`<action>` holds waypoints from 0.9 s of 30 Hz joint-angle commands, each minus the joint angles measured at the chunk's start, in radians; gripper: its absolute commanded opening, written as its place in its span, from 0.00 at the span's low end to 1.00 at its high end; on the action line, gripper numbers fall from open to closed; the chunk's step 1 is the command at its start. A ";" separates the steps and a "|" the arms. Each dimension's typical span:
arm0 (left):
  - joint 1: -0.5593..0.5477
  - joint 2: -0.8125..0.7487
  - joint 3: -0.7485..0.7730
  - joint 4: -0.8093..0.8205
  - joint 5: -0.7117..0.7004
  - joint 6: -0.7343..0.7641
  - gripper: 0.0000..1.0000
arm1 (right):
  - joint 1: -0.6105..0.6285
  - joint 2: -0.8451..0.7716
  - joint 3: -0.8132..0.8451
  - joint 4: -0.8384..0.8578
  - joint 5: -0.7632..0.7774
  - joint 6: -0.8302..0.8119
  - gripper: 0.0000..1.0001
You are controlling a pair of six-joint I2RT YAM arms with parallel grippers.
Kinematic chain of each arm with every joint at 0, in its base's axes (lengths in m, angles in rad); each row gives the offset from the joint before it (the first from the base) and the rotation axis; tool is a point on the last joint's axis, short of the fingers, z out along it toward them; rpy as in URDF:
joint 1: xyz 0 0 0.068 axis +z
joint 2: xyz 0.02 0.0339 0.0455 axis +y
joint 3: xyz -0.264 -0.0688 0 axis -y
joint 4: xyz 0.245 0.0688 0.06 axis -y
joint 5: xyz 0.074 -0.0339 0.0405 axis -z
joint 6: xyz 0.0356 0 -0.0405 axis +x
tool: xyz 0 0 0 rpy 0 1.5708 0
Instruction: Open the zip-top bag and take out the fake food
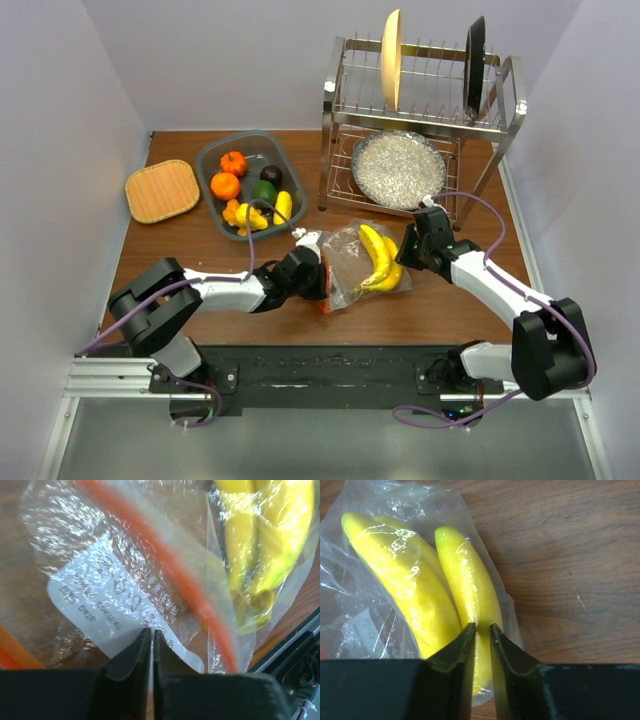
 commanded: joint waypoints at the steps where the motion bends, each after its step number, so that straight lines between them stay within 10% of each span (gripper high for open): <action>1: -0.032 0.015 -0.041 0.148 0.010 -0.029 0.18 | 0.004 0.019 -0.009 0.048 -0.045 0.007 0.10; 7: -0.059 0.046 -0.099 0.392 0.070 0.011 0.45 | 0.004 0.021 -0.027 0.053 -0.049 -0.005 0.04; 27: -0.165 0.080 -0.052 0.526 0.158 0.172 0.61 | 0.005 -0.076 -0.012 -0.024 -0.030 -0.020 0.09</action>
